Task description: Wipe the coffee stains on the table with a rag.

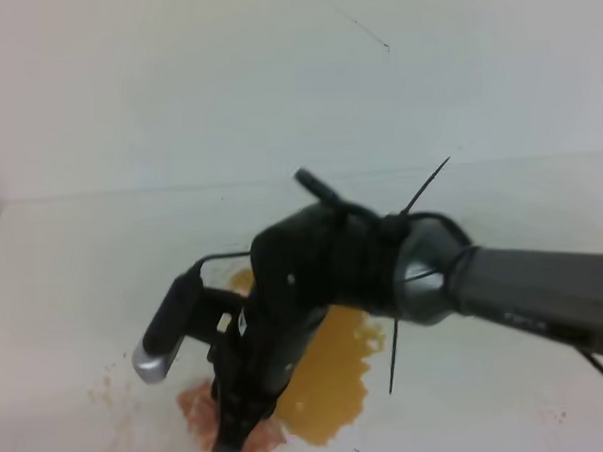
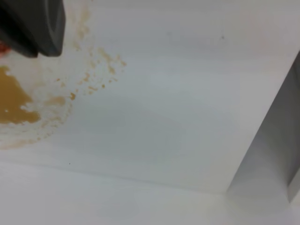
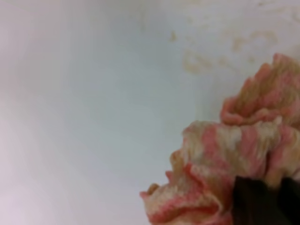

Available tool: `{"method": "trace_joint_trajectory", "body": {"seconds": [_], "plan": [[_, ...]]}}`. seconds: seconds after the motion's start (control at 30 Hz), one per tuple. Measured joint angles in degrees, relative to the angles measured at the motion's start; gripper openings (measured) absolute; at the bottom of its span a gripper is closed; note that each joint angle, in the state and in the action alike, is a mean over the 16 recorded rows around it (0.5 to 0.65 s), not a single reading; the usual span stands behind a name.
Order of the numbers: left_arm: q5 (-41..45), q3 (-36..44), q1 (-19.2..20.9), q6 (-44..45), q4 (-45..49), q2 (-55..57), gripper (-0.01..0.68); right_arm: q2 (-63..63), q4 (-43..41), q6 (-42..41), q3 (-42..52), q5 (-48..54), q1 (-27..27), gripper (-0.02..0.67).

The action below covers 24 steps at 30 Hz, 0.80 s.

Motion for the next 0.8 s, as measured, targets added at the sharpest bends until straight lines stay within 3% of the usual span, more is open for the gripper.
{"method": "trace_joint_trajectory", "body": {"seconds": [0.33,0.8], "plan": [[0.0,0.0,0.0,0.0,0.1,0.0,-0.003,6.6,-4.7,2.0,-0.3,-3.2,0.3,0.044],[0.0,0.0,0.0,0.0,0.1,0.0,-0.003,7.8,-4.6,0.1,-0.5,-5.2,-9.7,0.043]]}}
